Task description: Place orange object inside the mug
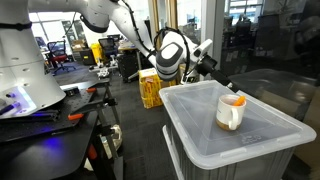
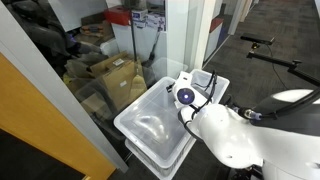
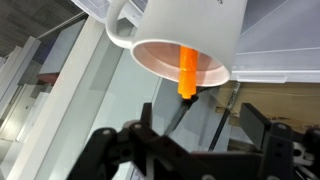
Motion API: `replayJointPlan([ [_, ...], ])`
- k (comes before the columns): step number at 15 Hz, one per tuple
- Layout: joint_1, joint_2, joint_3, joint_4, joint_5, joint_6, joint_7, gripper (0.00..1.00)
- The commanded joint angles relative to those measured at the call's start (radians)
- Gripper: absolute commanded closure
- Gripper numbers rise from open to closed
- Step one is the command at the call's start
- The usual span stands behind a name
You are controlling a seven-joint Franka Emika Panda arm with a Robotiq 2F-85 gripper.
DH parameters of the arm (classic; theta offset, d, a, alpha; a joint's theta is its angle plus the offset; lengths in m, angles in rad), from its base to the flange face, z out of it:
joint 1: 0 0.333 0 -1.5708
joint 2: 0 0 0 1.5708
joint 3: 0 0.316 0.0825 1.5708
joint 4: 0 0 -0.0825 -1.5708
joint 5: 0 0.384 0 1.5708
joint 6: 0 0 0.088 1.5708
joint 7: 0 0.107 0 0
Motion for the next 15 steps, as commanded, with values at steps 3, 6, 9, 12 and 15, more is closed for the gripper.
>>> replayJointPlan([
  [3,0.0,-0.054,-0.017,-0.03,-0.021,-0.007,-0.028,0.0],
  [6,-0.001,-0.094,-0.027,-0.051,-0.025,-0.001,-0.041,0.0],
  [9,-0.003,-0.134,-0.04,-0.069,-0.03,0.001,-0.058,0.0],
  [12,-0.009,-0.191,-0.045,-0.089,-0.035,0.007,-0.099,0.0],
  [15,-0.014,-0.252,-0.046,-0.111,-0.046,0.016,-0.137,0.0],
])
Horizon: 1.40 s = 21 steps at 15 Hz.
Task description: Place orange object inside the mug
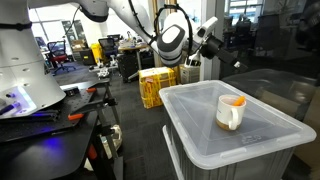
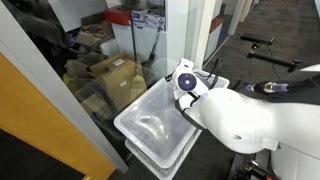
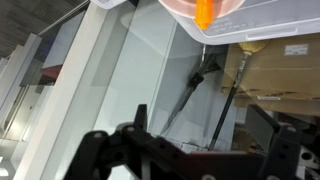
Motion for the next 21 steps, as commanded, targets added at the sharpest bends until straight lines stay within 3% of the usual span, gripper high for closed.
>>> replayJointPlan([
  [1,-0.008,-0.122,0.002,-0.055,-0.045,0.012,-0.059,0.0],
  [9,-0.004,-0.251,-0.006,-0.113,-0.098,0.036,-0.095,0.0],
  [18,-0.051,-0.481,0.056,-0.197,-0.278,0.093,-0.19,0.0],
  [19,-0.026,-0.37,0.019,-0.146,-0.234,0.055,-0.125,0.0],
  [21,-0.036,-0.411,0.033,-0.162,-0.251,0.064,-0.148,0.0],
])
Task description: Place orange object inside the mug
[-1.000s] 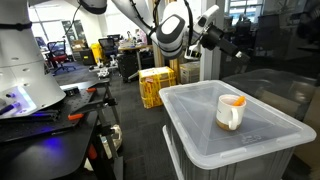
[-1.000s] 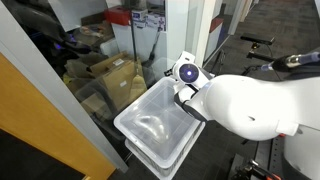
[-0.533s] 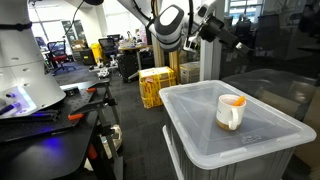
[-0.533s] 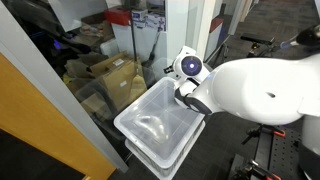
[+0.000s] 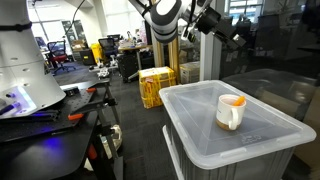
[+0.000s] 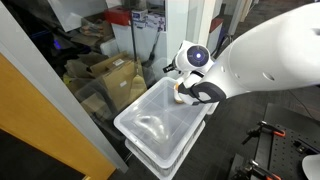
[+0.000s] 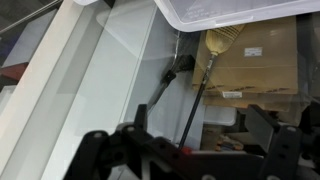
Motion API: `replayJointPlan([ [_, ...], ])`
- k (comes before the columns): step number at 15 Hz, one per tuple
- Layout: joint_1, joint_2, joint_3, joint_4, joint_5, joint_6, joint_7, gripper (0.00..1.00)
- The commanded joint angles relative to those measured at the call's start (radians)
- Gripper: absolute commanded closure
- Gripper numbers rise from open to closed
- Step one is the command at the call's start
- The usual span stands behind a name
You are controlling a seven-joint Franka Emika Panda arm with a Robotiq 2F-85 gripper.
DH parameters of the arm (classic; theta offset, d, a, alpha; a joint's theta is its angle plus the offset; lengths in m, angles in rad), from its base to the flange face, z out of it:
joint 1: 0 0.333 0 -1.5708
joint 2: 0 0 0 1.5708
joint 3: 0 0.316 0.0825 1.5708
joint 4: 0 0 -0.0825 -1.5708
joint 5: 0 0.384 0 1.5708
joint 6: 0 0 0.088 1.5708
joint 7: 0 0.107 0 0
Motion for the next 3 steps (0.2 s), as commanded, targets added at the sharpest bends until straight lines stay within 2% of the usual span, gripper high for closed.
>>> replayJointPlan([
  [1,-0.007,-0.012,0.006,-0.003,-0.004,0.002,-0.009,0.0],
  [3,-0.009,-0.021,0.01,-0.006,-0.006,0.003,-0.011,0.0],
])
